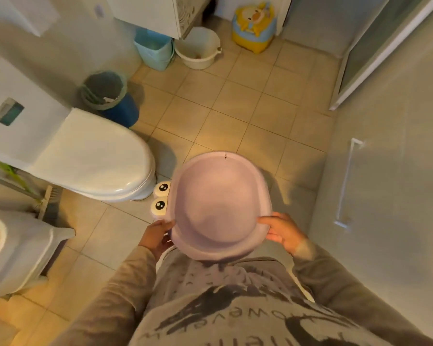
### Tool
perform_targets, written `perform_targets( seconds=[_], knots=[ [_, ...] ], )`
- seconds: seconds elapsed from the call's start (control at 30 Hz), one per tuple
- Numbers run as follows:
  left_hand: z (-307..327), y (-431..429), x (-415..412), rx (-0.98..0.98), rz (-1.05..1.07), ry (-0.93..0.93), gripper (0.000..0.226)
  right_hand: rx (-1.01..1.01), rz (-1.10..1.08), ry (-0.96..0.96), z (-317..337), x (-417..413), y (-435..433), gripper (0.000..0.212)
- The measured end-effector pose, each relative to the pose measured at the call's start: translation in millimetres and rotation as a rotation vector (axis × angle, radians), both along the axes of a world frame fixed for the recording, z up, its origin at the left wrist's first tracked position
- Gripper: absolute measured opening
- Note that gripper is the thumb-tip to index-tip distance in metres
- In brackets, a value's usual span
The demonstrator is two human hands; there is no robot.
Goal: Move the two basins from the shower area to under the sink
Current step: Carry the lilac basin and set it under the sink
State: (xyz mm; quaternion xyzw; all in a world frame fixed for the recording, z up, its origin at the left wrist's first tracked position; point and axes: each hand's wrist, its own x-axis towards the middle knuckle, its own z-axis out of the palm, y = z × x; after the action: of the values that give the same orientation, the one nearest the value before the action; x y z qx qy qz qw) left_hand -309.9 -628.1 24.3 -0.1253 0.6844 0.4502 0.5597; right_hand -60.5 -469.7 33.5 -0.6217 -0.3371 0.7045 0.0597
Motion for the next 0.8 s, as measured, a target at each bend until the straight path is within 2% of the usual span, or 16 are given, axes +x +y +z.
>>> perform_targets(
  seconds=[0.13, 0.33, 0.57, 0.7, 0.8],
  knots=[
    [0, 55, -1, 0.02, -0.036, 0.016, 0.012, 0.037, -0.013, -0.001, 1, 1, 54, 0.024],
    [-8, 153, -25, 0.02, -0.123, 0.016, 0.011, 0.022, -0.078, 0.012, -10, -6, 128, 0.032],
    [4, 296, -63, 0.037, -0.304, 0.007, 0.007, -0.043, -0.262, 0.015, -8, -22, 222, 0.036],
    [20, 376, -76, 0.052, -0.441, 0.036, 0.034, 0.0, -0.331, 0.04, 4, -26, 280, 0.032],
    [28, 425, -77, 0.084, -0.475, 0.029, 0.042, 0.012, -0.368, 0.053, 6, -22, 320, 0.032]
  ],
)
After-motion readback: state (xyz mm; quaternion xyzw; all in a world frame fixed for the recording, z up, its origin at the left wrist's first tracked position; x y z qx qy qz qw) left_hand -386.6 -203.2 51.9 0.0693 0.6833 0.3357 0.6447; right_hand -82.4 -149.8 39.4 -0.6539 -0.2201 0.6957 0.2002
